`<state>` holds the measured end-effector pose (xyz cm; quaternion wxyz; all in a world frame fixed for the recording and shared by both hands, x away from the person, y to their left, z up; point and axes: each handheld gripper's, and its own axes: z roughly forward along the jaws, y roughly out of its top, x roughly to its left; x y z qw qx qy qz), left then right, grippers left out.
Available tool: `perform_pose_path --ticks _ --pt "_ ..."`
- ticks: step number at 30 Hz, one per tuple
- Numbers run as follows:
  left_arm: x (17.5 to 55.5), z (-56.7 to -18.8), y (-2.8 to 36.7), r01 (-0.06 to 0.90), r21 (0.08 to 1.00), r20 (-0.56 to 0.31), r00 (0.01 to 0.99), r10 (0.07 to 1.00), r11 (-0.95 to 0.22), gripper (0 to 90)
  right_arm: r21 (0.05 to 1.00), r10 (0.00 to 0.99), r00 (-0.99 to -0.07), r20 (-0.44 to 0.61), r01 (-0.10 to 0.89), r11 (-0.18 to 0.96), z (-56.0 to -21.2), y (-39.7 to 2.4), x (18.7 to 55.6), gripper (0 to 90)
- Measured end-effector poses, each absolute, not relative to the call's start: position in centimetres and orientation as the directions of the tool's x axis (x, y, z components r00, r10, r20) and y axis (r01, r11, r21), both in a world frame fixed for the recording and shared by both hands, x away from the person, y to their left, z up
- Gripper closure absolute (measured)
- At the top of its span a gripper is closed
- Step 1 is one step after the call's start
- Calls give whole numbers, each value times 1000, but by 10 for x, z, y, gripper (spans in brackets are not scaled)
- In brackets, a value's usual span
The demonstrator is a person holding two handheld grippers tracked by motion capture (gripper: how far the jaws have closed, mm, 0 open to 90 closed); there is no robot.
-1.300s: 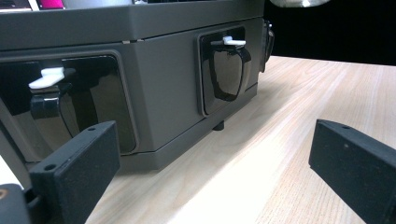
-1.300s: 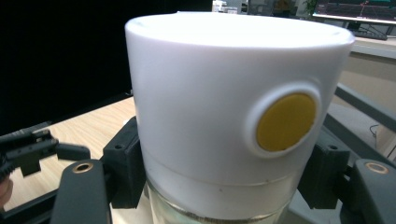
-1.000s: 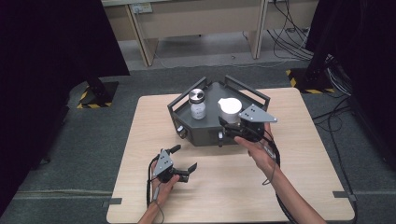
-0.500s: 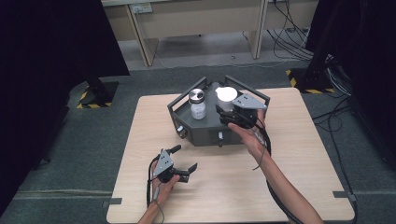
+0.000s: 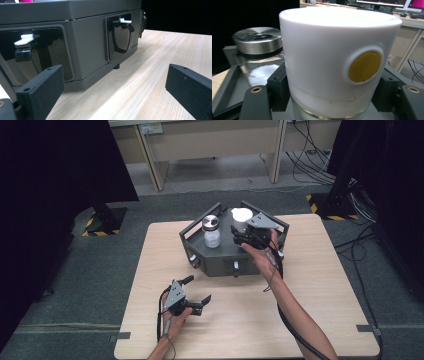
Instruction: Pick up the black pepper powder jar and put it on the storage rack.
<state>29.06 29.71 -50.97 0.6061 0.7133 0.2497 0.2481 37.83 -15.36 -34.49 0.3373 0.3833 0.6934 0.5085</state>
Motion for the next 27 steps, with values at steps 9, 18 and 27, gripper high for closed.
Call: perform_pose_path --ticks 9,18,27 --pt "291 -510 297 56 988 51 753 656 -141 14 965 883 -462 -84 183 188 -351 -148 387 303" --pt "291 -510 297 56 988 51 753 656 -141 14 966 886 -458 -78 184 181 -358 -147 390 303" --pt "291 -510 296 55 988 55 755 653 -146 14 970 888 -456 -64 181 162 -361 -153 389 275"
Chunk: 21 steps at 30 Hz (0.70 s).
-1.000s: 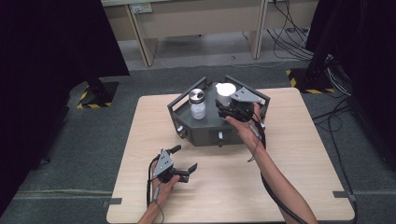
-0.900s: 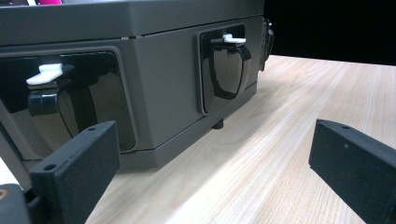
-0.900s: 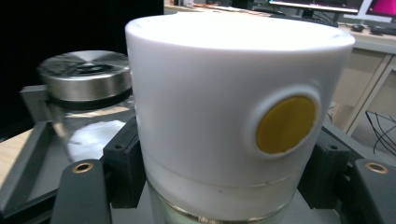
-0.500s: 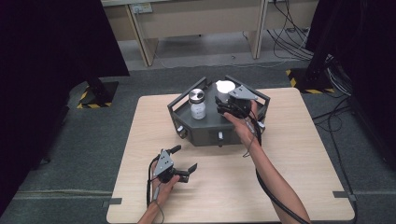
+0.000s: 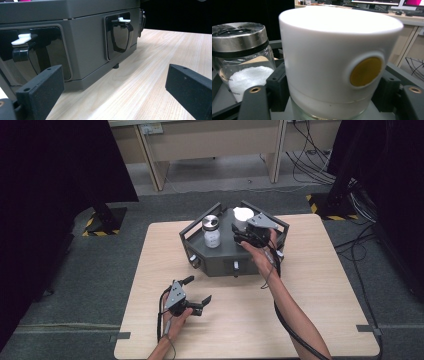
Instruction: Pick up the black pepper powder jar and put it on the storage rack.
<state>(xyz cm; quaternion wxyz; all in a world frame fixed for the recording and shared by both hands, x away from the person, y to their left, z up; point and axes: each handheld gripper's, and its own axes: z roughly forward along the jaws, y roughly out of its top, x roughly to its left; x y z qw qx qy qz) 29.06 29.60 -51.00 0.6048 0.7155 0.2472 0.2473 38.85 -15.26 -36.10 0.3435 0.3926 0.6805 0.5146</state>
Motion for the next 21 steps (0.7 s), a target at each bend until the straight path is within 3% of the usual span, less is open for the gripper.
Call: perform_pose_path --ticks 9,21 --pt "290 -510 296 55 988 54 755 653 -146 14 977 891 -454 -19 181 113 -352 -159 377 99" --pt "290 -510 295 54 987 57 755 653 -149 14 986 857 -516 2 142 83 -356 -179 353 54"
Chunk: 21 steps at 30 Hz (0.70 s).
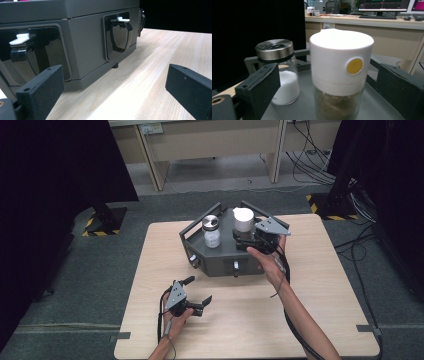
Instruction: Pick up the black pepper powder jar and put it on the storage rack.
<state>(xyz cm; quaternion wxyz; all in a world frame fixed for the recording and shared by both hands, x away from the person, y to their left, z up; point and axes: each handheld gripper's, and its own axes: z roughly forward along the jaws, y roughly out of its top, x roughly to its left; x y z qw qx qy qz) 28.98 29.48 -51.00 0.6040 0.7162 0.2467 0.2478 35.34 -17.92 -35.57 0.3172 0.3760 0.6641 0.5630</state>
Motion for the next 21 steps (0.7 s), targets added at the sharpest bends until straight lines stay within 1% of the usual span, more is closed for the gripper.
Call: perform_pose_path --ticks 12,21 --pt "290 -510 294 52 987 61 756 652 -152 14 993 826 -563 -14 88 77 -367 -188 322 46" --pt "289 -510 294 53 987 60 755 653 -152 14 994 812 -583 -19 73 76 -374 -188 311 44"
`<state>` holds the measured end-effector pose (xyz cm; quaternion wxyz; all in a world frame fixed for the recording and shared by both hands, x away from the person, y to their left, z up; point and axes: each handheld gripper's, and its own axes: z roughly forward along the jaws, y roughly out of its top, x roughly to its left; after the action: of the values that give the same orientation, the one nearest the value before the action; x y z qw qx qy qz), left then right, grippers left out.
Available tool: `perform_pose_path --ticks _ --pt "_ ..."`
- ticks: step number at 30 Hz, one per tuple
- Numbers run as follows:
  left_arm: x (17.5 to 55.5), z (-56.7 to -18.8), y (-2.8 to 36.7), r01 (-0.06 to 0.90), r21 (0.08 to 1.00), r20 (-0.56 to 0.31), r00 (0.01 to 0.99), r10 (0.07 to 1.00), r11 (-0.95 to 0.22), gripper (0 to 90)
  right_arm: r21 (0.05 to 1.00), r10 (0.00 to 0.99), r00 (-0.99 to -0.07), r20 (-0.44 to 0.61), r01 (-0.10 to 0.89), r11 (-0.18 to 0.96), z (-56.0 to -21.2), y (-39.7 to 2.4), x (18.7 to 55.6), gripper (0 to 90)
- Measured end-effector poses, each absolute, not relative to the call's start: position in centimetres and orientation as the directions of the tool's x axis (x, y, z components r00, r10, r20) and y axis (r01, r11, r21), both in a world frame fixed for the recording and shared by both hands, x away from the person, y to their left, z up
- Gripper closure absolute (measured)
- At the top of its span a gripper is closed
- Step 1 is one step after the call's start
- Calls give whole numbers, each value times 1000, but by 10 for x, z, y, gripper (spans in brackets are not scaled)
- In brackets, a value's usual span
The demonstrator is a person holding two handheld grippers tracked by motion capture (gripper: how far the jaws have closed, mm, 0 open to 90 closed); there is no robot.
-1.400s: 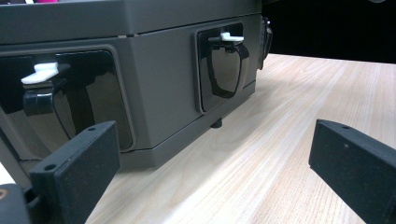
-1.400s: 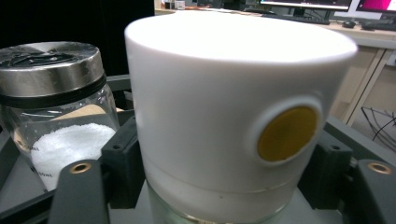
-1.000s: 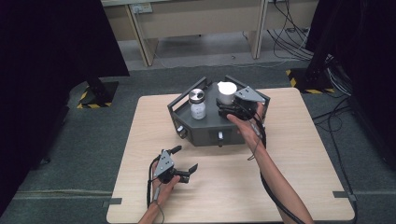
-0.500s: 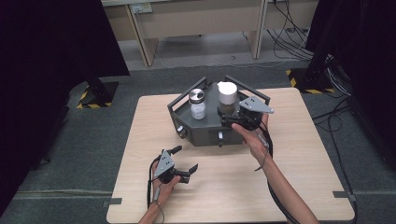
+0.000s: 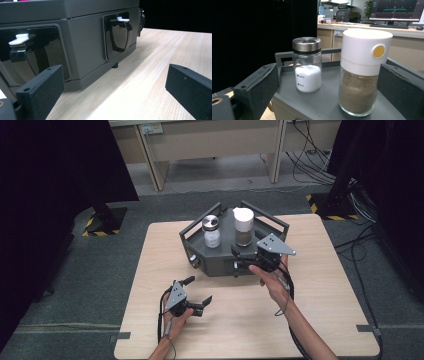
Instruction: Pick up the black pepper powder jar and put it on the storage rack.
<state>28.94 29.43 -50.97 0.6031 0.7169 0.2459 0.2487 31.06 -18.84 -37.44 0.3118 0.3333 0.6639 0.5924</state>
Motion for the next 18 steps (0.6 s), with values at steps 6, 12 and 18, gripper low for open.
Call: perform_pose_path --ticks 6,12,18 --pt "289 -510 295 52 987 59 754 654 -149 14 994 810 -586 -30 67 86 -382 -190 303 43" --pt "289 -510 295 51 987 61 753 655 -150 15 994 805 -593 -24 69 80 -392 -194 294 43" --pt "289 -510 295 51 987 61 753 655 -151 14 994 801 -598 -26 73 86 -405 -195 284 43"
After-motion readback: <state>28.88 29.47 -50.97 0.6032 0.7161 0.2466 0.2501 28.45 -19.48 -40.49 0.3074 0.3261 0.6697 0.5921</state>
